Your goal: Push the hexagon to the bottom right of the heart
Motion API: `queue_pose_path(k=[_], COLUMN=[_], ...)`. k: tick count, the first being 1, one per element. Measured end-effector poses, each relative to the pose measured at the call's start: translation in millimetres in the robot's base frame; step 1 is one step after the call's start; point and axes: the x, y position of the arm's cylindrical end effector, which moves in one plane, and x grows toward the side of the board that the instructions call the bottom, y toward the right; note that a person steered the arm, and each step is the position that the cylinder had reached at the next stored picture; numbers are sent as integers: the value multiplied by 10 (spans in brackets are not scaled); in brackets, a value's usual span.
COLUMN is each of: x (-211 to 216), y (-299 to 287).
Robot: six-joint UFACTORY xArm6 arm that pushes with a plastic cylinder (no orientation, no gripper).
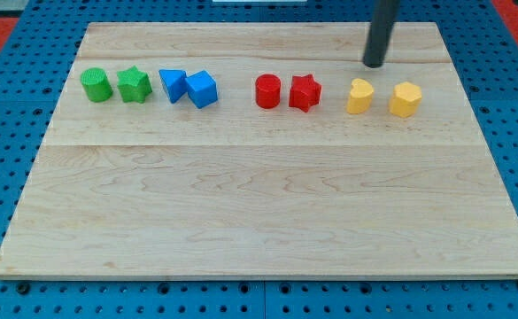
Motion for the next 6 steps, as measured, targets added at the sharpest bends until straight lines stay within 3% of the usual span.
queue_pose_path(k=[2, 5, 6], x=[655, 2227, 2294], y=[213, 181, 288])
